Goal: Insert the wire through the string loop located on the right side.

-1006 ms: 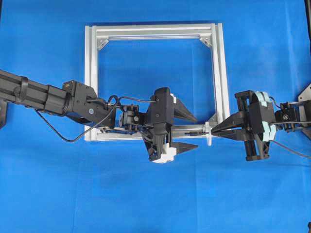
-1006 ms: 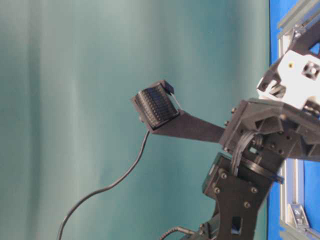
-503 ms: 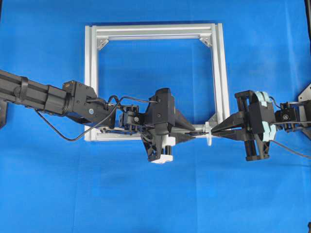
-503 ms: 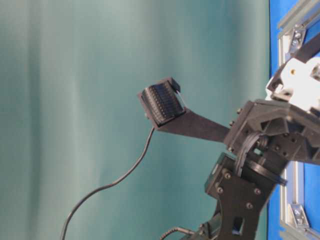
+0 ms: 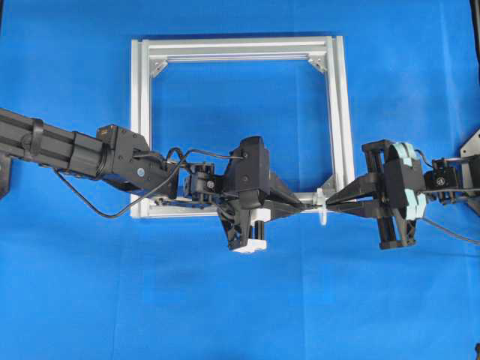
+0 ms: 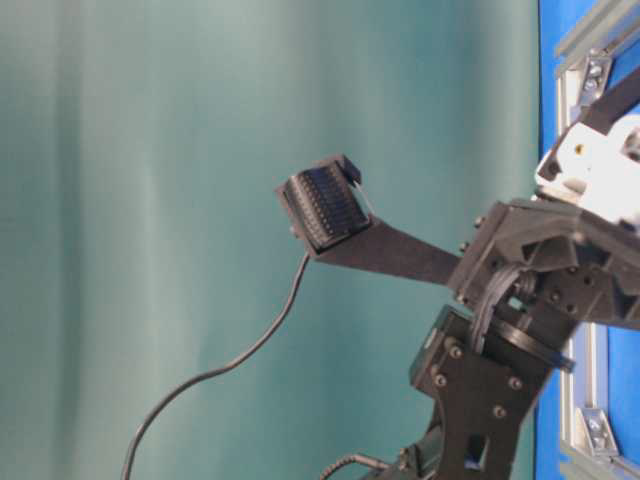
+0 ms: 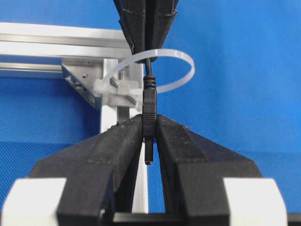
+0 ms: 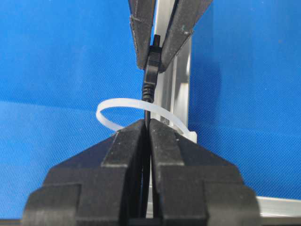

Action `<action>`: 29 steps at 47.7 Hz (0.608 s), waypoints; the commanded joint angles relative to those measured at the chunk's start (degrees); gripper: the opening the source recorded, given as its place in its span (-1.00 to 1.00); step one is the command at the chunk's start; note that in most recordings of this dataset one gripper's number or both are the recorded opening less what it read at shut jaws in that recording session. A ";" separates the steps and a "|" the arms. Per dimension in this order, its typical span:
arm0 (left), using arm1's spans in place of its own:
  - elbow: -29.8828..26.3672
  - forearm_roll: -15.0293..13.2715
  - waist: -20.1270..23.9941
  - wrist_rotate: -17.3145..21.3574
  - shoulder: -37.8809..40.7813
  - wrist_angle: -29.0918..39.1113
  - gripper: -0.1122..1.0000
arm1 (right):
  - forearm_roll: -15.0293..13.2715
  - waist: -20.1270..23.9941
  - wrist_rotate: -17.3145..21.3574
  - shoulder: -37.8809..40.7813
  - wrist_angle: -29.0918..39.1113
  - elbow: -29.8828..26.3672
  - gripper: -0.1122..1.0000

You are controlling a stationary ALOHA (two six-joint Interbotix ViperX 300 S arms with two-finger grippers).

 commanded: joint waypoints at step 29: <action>-0.62 0.09 -0.09 0.18 -0.97 -0.26 -0.65 | 0.53 0.00 0.35 -0.35 2.99 -1.67 0.70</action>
